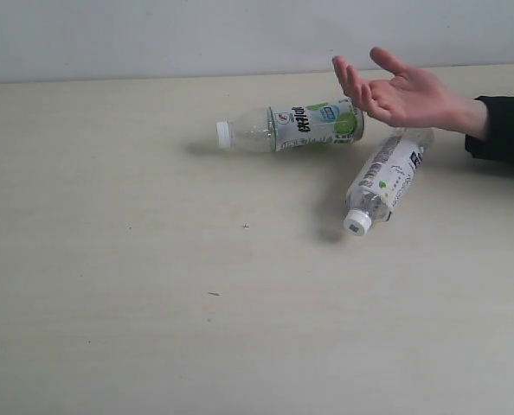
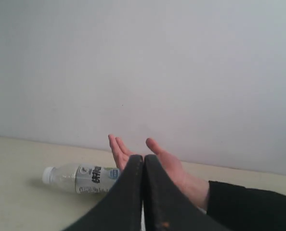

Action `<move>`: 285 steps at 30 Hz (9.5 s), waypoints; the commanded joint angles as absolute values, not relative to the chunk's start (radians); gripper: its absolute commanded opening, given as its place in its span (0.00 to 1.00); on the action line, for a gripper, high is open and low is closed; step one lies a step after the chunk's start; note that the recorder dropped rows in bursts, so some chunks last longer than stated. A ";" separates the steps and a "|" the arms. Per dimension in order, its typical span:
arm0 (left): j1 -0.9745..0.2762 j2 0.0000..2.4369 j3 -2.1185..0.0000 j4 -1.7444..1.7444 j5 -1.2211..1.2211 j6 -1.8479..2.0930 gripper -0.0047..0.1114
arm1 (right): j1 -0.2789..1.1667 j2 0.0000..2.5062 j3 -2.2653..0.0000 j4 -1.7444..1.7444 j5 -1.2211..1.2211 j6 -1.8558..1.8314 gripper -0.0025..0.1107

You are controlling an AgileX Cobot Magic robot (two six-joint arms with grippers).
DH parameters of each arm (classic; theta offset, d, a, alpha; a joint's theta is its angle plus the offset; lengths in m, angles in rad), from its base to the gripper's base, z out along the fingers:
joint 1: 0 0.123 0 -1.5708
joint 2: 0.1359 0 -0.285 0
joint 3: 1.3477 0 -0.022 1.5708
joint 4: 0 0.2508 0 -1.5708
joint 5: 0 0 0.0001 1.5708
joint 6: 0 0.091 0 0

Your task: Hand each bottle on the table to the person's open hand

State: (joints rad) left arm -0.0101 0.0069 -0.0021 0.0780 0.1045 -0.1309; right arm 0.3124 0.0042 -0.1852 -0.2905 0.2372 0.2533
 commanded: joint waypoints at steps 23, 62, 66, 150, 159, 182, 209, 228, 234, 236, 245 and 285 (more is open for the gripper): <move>-0.008 0.000 0.000 0.082 0.103 -0.130 0.09 | 0.314 0.000 -0.077 -0.291 0.162 0.274 0.02; -0.008 0.000 0.000 0.094 -0.263 -0.598 0.09 | 0.314 0.000 -0.077 -0.291 0.162 0.274 0.02; -0.008 0.034 0.000 0.175 -0.438 -0.786 0.09 | 0.314 0.000 -0.077 -0.291 0.162 0.274 0.02; -0.863 1.984 -1.598 0.090 0.618 0.018 0.33 | 0.314 0.000 -0.077 -0.265 0.162 0.272 0.02; -0.868 2.145 -1.699 0.094 0.493 -0.059 0.69 | 0.314 0.000 -0.077 -0.265 0.154 0.274 0.02; -0.865 2.265 -1.712 0.408 0.314 -0.539 0.73 | 0.314 0.000 -0.077 -0.265 0.154 0.274 0.02; -0.832 2.316 -1.712 0.435 0.244 -0.612 0.73 | 0.314 0.000 -0.077 -0.265 0.154 0.274 0.02; -0.827 2.348 -1.712 0.433 0.237 -0.612 0.73 | 0.314 0.000 -0.077 -0.265 0.154 0.274 0.02; -0.827 2.351 -1.712 0.433 0.222 -0.612 0.73 | 0.314 0.000 -0.077 -0.265 0.154 0.274 0.02; -0.827 2.350 -1.712 0.433 0.220 -0.612 0.73 | 0.314 0.000 -0.077 -0.265 0.154 0.274 0.02; -0.827 2.398 -1.712 0.400 0.195 -0.612 0.73 | 0.314 0.000 -0.077 -0.264 0.154 0.274 0.02; -0.976 1.989 -1.446 0.403 0.364 -0.696 0.04 | 0.314 0.000 -0.077 -0.257 0.154 0.274 0.02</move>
State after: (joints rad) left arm -0.9673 2.0572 -1.5321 0.4063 0.4371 -0.6458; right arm 0.3124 0.0042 -0.0834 -0.2579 0.1684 0.2733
